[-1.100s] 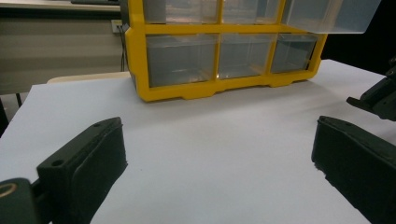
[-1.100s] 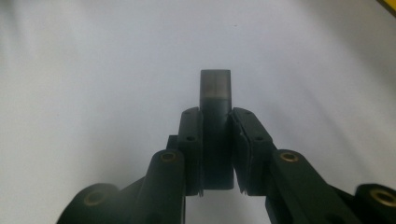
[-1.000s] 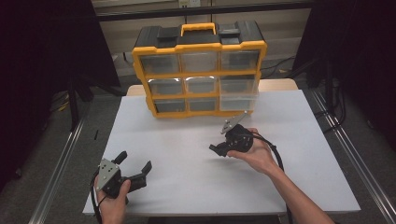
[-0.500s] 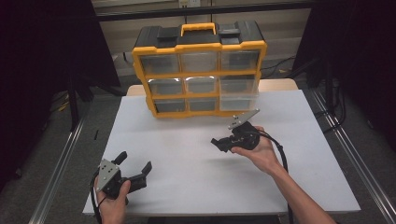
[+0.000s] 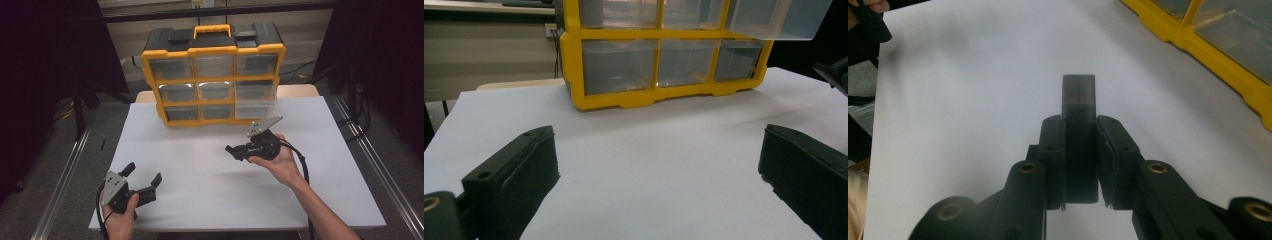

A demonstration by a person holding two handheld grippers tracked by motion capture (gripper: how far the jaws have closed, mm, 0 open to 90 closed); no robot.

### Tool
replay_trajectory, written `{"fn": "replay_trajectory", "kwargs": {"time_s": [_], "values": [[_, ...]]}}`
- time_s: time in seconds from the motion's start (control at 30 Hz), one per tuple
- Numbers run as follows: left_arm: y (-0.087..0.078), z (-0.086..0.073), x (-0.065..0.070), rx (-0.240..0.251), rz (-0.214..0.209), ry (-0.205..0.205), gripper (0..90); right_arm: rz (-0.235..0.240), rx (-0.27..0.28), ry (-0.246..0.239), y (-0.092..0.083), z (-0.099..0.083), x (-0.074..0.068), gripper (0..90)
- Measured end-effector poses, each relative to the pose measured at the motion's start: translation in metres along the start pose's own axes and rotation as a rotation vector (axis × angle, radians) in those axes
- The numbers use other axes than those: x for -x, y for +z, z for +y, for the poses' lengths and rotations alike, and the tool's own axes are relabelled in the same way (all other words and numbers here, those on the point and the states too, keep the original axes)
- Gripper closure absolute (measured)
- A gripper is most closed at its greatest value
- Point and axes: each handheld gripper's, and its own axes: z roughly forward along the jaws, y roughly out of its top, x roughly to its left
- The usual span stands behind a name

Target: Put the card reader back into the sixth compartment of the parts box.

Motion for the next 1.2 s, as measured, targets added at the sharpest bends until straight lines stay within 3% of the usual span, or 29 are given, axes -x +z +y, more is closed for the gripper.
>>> {"fn": "replay_trajectory", "kwargs": {"time_s": [0.33, 1.2], "values": [[0.000, 0.001, 0.003, 0.016, -0.016, 0.005, 2.6, -0.007, 0.033, -0.013, -0.012, 0.004, -0.001, 73.8], [0.000, 0.000, 0.002, 0.016, -0.009, -0.003, 2.6, -0.036, 0.125, -0.035, -0.046, 0.029, 0.000, 73.8]]}}
